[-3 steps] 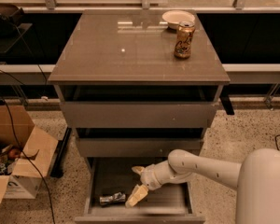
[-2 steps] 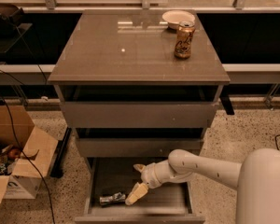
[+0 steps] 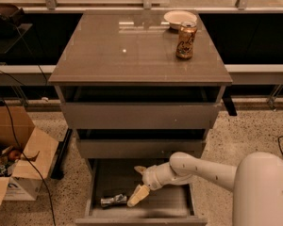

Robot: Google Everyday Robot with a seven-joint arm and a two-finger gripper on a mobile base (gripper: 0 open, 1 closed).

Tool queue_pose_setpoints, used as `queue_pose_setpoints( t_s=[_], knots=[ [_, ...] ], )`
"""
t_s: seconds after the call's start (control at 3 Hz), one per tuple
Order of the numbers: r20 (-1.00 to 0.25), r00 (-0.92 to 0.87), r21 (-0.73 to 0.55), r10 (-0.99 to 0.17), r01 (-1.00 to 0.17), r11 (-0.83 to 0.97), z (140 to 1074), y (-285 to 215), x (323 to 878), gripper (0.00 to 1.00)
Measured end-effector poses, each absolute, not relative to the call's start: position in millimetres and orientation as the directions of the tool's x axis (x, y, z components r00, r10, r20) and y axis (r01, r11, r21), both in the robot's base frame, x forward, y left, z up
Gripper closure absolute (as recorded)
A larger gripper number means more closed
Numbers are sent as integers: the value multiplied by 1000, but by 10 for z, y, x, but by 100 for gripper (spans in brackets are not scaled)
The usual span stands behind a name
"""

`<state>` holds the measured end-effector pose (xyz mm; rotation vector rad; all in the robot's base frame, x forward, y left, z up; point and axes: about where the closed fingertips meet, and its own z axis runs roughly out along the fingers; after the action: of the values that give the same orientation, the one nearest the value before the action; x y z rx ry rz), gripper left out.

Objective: Pick redbull can from bottom drawer and place on counter

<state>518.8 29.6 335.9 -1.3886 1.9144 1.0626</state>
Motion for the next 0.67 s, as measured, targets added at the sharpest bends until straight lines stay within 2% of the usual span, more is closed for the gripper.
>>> queue_pose_setpoints(
  t_s=[0.67],
  knots=[
    [-805, -239, 172, -543, -970, 172, 2705, 584, 5410, 0]
  ],
)
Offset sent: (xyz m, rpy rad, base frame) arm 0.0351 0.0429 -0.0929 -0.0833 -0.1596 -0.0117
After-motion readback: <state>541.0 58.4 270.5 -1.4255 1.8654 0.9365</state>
